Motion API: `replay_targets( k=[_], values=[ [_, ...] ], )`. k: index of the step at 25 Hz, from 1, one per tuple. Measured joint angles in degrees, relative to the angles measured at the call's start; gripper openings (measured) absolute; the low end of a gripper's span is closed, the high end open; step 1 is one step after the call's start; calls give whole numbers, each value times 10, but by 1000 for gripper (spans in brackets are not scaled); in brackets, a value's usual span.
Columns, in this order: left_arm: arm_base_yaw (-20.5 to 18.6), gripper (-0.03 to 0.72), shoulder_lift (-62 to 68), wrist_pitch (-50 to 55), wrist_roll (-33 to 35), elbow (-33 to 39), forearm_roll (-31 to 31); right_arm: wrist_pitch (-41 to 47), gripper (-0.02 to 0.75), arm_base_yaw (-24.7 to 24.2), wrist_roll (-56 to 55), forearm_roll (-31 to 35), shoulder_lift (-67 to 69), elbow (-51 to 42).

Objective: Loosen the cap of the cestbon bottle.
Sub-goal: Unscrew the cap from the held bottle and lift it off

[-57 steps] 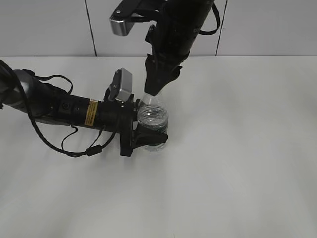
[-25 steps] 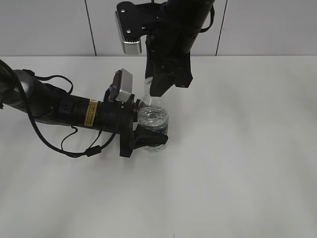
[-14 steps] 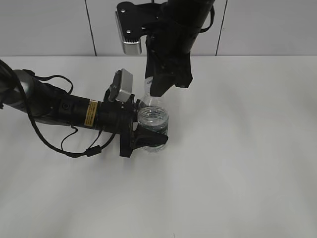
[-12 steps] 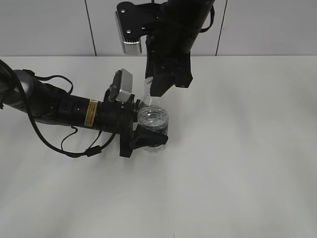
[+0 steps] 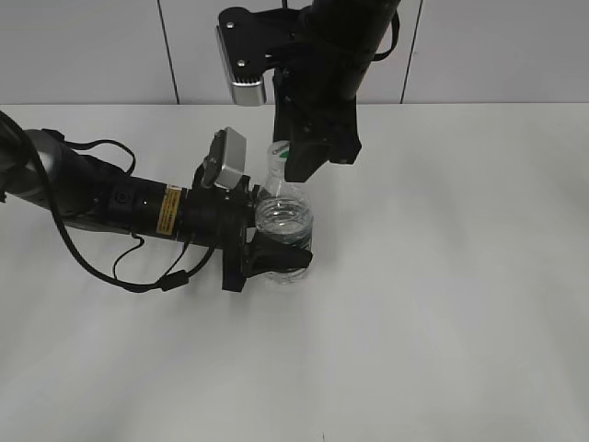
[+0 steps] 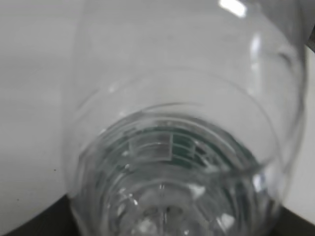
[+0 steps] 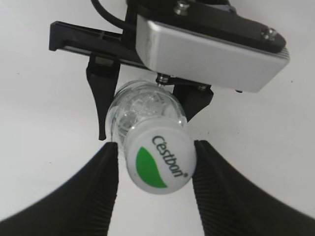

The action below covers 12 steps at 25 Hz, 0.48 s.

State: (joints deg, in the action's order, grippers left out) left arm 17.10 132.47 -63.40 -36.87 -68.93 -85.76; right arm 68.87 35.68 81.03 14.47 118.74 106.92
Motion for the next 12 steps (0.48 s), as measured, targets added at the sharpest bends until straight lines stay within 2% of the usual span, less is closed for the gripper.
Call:
replay_targets(
  k=[12],
  values=[
    [0, 412, 0, 0, 0, 0, 0, 4, 368, 0, -27, 7, -15, 0]
  ],
)
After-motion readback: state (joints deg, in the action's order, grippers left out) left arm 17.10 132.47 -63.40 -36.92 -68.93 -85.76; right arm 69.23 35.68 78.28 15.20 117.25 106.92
